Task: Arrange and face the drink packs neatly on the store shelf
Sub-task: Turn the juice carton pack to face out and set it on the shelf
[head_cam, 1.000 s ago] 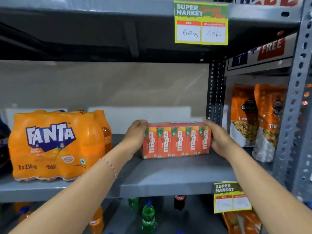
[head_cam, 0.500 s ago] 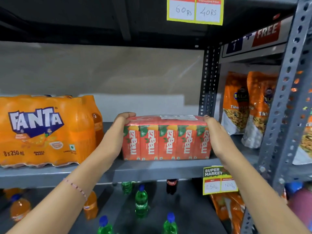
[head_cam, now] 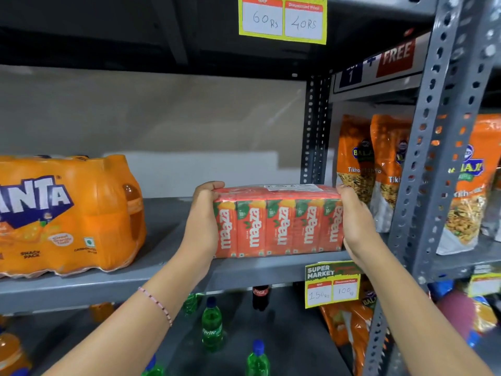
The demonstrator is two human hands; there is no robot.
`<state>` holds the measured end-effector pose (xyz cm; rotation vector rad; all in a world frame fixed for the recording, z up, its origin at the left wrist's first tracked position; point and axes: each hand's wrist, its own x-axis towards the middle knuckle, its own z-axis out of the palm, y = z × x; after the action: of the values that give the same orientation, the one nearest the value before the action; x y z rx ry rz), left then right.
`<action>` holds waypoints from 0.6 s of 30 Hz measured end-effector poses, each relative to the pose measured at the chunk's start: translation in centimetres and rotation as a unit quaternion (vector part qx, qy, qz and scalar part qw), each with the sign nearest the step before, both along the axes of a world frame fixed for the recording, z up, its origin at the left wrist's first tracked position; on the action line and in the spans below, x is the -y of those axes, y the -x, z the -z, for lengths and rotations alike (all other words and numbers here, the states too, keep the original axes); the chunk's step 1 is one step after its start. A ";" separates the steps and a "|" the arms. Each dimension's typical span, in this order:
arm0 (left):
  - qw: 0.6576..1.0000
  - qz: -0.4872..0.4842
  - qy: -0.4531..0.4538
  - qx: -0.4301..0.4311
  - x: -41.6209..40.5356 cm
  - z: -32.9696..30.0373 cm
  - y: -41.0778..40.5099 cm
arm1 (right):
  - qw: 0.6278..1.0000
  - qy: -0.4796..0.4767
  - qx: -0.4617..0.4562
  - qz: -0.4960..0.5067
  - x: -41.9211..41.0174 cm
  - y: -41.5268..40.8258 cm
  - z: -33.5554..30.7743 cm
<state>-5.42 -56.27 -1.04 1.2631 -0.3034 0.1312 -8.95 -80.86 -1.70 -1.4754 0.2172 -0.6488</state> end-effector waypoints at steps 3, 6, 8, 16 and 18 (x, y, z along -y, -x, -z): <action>1.000 0.006 -0.010 -0.001 0.4 -0.4 0.4 | 1.000 -0.018 0.002 0.003 0.0 0.1 0.0; 0.999 -0.004 -0.037 0.023 -0.9 -0.1 1.0 | 0.996 0.044 0.022 0.075 -1.3 0.7 0.8; 0.991 -0.063 -0.043 0.109 -3.4 0.6 2.0 | 0.960 0.150 0.125 0.200 -3.3 1.9 1.5; 0.853 -0.459 -0.160 0.189 -26.9 1.8 -0.2 | 0.925 0.319 0.200 -0.046 -22.9 2.9 3.0; 0.879 -0.419 -0.205 0.103 -30.4 1.7 -1.0 | 0.924 0.354 0.046 -0.136 -26.7 1.4 2.8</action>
<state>-4.44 -25.83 -2.76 1.7408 0.0658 0.9951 -10.31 -54.12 -4.48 -2.1121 -0.3330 -0.5913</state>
